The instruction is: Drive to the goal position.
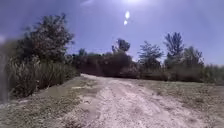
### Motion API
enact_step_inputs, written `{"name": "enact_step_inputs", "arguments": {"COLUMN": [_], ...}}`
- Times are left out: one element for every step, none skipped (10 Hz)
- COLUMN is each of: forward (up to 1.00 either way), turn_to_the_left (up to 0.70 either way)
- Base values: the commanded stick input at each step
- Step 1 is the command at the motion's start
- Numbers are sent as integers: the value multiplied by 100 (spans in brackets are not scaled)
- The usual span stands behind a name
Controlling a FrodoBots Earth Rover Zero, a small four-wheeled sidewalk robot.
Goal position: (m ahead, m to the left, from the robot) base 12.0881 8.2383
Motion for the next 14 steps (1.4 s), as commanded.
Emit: {"name": "enact_step_inputs", "arguments": {"forward": [70, 70, 70, 70, 70, 70, 70, 70, 70, 70, 70, 70, 70, 70], "turn_to_the_left": [-35, -35, -35, -35, -35, -26, -6, 0, 0, 0, 0, 0, 0, 0]}}
